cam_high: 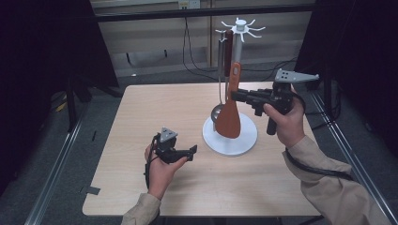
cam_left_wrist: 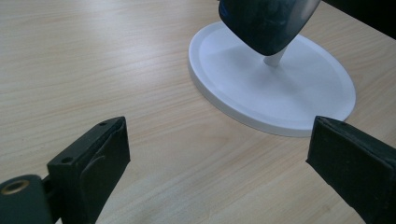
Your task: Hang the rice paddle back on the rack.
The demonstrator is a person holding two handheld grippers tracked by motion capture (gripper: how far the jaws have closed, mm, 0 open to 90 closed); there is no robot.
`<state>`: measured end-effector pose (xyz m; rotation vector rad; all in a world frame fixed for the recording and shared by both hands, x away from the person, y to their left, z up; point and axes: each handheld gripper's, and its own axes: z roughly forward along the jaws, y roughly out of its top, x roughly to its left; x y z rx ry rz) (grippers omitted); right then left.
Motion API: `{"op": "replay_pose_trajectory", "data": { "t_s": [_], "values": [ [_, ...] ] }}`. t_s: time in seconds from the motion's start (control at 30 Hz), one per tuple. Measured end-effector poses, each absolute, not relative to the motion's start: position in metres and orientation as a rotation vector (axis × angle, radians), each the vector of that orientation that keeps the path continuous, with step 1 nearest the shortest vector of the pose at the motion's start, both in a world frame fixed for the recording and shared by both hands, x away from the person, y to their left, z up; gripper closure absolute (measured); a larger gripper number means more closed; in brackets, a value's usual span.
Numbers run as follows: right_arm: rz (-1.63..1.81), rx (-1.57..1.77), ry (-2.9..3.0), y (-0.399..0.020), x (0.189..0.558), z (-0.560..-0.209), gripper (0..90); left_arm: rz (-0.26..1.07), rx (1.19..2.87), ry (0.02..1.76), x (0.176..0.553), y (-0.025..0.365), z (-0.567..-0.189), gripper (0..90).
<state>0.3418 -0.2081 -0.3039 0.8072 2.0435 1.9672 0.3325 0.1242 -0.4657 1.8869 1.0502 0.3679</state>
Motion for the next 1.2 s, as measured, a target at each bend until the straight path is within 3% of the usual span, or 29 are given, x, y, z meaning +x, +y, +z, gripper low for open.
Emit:
{"op": "replay_pose_trajectory", "data": {
  "t_s": [0.73, 1.2],
  "values": [
    [2.003, 0.756, 1.971, -0.214, 0.353, -0.26, 84.0, 0.36, 1.908, 1.052, 0.333, 0.123, -0.469, 5.6],
    [2.015, 0.793, 1.951, -0.219, 0.363, -0.26, 83.9, 0.365, 1.912, 1.054, 0.334, 0.124, -0.469, 5.6]
  ]
}}
